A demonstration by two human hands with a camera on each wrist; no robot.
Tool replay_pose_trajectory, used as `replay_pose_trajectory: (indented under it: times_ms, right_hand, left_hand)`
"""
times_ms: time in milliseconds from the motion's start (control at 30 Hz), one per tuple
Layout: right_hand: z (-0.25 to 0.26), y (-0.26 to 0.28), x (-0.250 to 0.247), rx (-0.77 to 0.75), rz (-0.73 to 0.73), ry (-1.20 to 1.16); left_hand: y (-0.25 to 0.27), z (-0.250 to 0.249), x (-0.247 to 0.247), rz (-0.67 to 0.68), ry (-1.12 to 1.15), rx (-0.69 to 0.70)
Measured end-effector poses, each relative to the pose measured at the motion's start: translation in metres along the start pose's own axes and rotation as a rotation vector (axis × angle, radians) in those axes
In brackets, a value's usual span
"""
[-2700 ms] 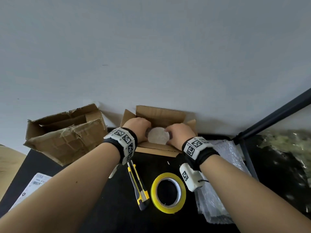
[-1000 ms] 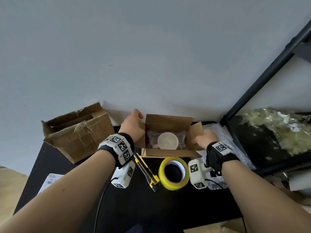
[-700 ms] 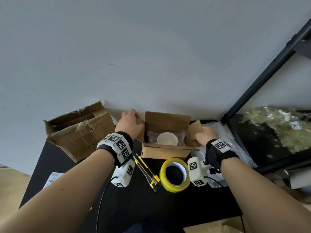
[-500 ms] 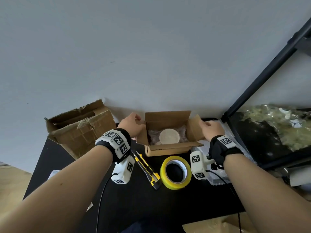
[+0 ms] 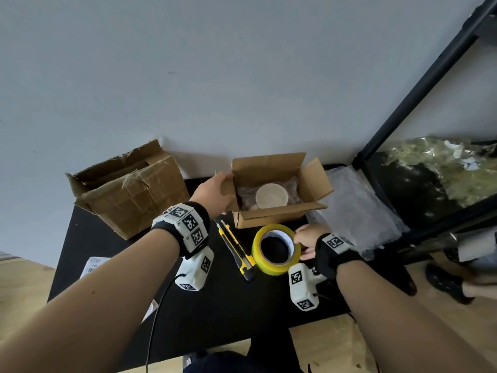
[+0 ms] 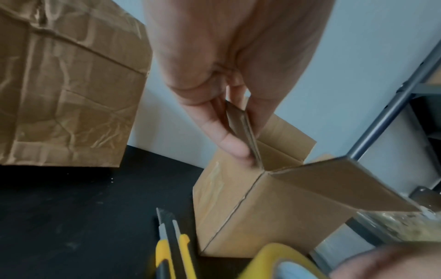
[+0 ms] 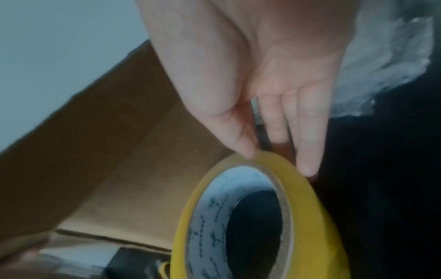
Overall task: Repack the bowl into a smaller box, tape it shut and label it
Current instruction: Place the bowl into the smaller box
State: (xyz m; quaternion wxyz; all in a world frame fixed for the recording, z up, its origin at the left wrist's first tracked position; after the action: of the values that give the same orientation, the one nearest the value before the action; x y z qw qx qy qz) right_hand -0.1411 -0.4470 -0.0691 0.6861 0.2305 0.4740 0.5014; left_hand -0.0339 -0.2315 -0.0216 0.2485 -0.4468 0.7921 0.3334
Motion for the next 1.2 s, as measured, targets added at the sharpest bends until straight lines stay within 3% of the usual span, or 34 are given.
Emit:
replay_pose_trajectory:
  times_ms: [267, 467, 533, 767, 867, 1000, 1133, 1200]
  right_hand:
    - [0.012, 0.012, 0.050, -0.089, 0.167, -0.160]
    - [0.017, 0.030, 0.065, -0.021, 0.258, -0.224]
    - [0.016, 0.035, 0.054, -0.023, 0.204, -0.205]
    - [0.010, 0.021, -0.050, -0.294, -0.430, -0.383]
    - [0.024, 0.029, -0.065, -0.454, -0.430, -0.447]
    - [0.039, 0.022, -0.067, -0.638, -0.321, -0.056]
    - [0.046, -0.004, -0.080, -0.599, -0.299, -0.139]
    - [0.050, -0.012, -0.089, -0.562, -0.275, -0.168]
  left_hand:
    - [0.007, 0.012, -0.009, -0.001, 0.017, -0.020]
    - [0.016, 0.026, -0.023, 0.052, 0.156, -0.091]
    - [0.018, 0.027, -0.022, 0.057, 0.192, -0.099]
    - [0.018, 0.021, -0.021, 0.056, 0.249, -0.113]
    - [0.018, 0.013, -0.018, 0.071, 0.261, -0.103]
    - [0.015, 0.000, -0.010, 0.071, 0.217, -0.126]
    - [0.014, -0.009, -0.009, 0.156, 0.227, -0.177]
    - [0.011, -0.014, -0.009, 0.047, 0.116, -0.169]
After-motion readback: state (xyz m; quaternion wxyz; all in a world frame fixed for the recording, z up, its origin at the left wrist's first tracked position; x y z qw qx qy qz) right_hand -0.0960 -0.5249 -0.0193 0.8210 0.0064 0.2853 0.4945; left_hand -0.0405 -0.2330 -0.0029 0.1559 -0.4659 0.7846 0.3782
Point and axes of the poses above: each hand's wrist, its own y-axis away from the middle knuckle, its own x-axis out of the palm, z = x × y, the point moved 1 cm from there along -y, towards the middle knuckle, and after that the axes turned 9 degrees about -y, right-handed, at the moved point
